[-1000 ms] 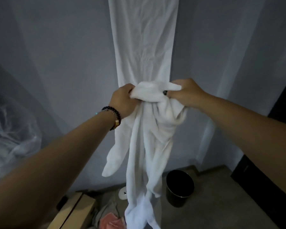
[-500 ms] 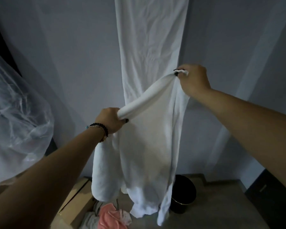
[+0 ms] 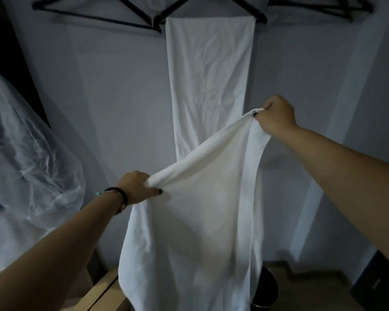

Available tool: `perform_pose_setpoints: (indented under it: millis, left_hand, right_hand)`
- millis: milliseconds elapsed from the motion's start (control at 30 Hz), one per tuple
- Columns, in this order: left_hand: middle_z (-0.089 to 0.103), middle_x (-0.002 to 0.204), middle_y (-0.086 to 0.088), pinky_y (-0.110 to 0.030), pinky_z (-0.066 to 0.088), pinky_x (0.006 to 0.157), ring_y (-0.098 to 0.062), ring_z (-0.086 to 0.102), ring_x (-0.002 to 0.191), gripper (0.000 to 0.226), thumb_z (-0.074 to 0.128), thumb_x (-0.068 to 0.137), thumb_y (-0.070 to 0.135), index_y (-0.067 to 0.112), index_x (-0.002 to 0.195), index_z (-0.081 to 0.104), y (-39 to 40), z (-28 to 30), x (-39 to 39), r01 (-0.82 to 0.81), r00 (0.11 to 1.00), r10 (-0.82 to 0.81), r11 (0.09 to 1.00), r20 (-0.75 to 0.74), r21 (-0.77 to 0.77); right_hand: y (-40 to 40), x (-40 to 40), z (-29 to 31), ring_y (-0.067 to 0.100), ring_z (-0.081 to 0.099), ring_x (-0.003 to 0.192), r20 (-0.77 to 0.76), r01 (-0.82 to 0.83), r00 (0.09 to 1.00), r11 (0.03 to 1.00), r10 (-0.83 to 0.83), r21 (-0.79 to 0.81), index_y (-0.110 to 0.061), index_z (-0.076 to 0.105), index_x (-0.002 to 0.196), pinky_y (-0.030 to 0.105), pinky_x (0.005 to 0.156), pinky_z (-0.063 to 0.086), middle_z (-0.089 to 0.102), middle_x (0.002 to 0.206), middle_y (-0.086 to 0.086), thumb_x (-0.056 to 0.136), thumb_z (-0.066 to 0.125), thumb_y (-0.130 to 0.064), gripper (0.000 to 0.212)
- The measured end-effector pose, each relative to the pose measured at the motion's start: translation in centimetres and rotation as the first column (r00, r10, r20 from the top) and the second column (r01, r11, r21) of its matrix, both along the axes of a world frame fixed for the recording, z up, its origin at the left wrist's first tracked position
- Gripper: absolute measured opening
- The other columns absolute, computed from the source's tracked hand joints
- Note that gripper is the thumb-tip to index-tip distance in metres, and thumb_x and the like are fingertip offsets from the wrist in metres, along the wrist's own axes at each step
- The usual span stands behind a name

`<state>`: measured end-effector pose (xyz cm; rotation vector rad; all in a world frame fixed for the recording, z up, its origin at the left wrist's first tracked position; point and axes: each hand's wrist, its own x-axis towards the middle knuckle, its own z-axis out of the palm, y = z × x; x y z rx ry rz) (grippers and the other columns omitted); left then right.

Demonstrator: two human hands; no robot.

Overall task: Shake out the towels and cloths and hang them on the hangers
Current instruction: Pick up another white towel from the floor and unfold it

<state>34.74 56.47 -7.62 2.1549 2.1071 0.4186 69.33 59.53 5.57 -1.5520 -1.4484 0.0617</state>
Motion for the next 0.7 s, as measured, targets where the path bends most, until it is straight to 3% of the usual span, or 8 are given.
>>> perform_pose_setpoints:
  millis: [67, 167, 233, 300, 367, 400, 533, 700]
  left_hand:
    - [0.057, 0.087, 0.003, -0.026, 0.038, 0.069, -0.017, 0.053, 0.081, 0.041, 0.071, 0.076, 0.055, 0.019, 0.095, 0.064, 0.0, 0.5, -0.2, 0.003, 1.0, -0.003, 1.0, -0.002, -0.021]
    - [0.057, 0.086, 0.003, -0.027, 0.038, 0.067, -0.018, 0.054, 0.08, 0.035, 0.071, 0.077, 0.051, 0.02, 0.086, 0.059, 0.1, 0.7, -0.8, 0.005, 1.0, -0.005, 1.0, -0.011, -0.013]
    - [0.056, 0.085, 0.004, -0.028, 0.039, 0.067, -0.017, 0.055, 0.08, 0.031, 0.067, 0.08, 0.052, 0.023, 0.083, 0.055, 0.1, 0.8, -1.2, -0.036, 0.999, 0.036, 0.999, -0.033, 0.001]
    - [0.058, 0.083, 0.002, -0.027, 0.039, 0.066, -0.018, 0.056, 0.079, 0.032, 0.06, 0.085, 0.054, 0.023, 0.077, 0.056, 0.1, 0.7, -1.7, -0.073, 0.995, 0.068, 0.996, -0.077, -0.058]
    - [0.057, 0.078, 0.001, -0.026, 0.038, 0.064, -0.019, 0.056, 0.077, 0.04, 0.051, 0.091, 0.055, 0.021, 0.071, 0.055, 0.0, 0.7, -2.1, -0.105, 0.992, 0.095, 0.986, -0.083, -0.127]
    - [0.057, 0.076, 0.0, -0.026, 0.038, 0.064, -0.02, 0.056, 0.076, 0.043, 0.048, 0.093, 0.054, 0.019, 0.069, 0.054, 0.1, 0.6, -2.1, -0.115, 0.992, 0.108, 0.984, -0.064, -0.137]
    - [0.062, 0.087, -0.01, -0.029, 0.044, 0.067, -0.027, 0.059, 0.079, 0.05, 0.037, 0.098, 0.051, 0.009, 0.083, 0.059, 0.3, 0.2, -1.7, -0.151, 0.967, 0.178, 0.977, 0.182, -0.153]
    - [0.06, 0.078, -0.01, -0.038, 0.049, 0.07, -0.029, 0.057, 0.073, 0.051, 0.037, 0.099, 0.049, 0.003, 0.092, 0.059, -0.2, 0.7, -0.2, -0.22, 0.737, 0.232, 0.97, 0.635, -0.099]
  right_hand:
    - [-0.2, 0.3, 0.5, 0.017, 0.032, 0.067, -0.02, 0.03, 0.999, 0.999, -0.03, -0.013, -0.021, 0.028, 0.059, 0.017, 0.041, 0.022, 0.029, 0.061, -0.003, 0.083, 0.054, -0.007, 0.038]
    - [-1.2, 1.1, 0.8, 0.017, 0.025, 0.055, -0.049, 0.064, 0.997, 0.997, -0.066, -0.042, -0.018, 0.025, 0.057, 0.023, 0.043, 0.019, 0.025, 0.058, -0.001, 0.082, 0.052, -0.001, 0.04]
    - [-1.9, 1.9, 1.0, 0.023, 0.039, 0.056, -0.124, 0.072, 0.989, 0.995, -0.079, -0.064, -0.012, 0.035, 0.058, 0.028, 0.05, 0.028, 0.037, 0.059, 0.005, 0.083, 0.052, -0.001, 0.033]
    - [-2.3, 2.7, 1.2, 0.035, 0.06, 0.085, -0.231, 0.078, 0.969, 0.995, -0.089, -0.059, 0.001, 0.058, 0.08, 0.026, 0.068, 0.04, 0.061, 0.084, 0.018, 0.082, 0.055, -0.005, 0.006]
    - [-2.1, 3.6, 1.2, 0.04, 0.063, 0.1, -0.431, 0.019, 0.901, 0.998, -0.044, -0.064, -0.001, 0.06, 0.094, 0.039, 0.078, 0.054, 0.063, 0.104, 0.022, 0.07, 0.054, -0.003, 0.025]
    - [-1.9, 4.0, 1.2, 0.04, 0.063, 0.098, -0.507, -0.025, 0.862, 0.999, 0.001, -0.04, -0.006, 0.058, 0.09, 0.048, 0.071, 0.058, 0.062, 0.104, 0.021, 0.069, 0.049, 0.0, 0.024]
    - [-3.5, 3.4, 1.9, 0.032, 0.06, 0.085, -0.562, -0.135, 0.82, 0.991, 0.111, -0.002, -0.018, 0.048, 0.071, 0.036, 0.045, 0.056, 0.055, 0.096, 0.014, 0.079, 0.034, 0.009, 0.031]
    - [-5.1, 2.1, 2.8, 0.027, 0.061, 0.074, -0.628, -0.34, 0.728, 0.94, 0.275, 0.017, -0.013, 0.05, 0.076, 0.034, 0.046, 0.057, 0.056, 0.082, 0.014, 0.083, 0.032, 0.012, 0.031]
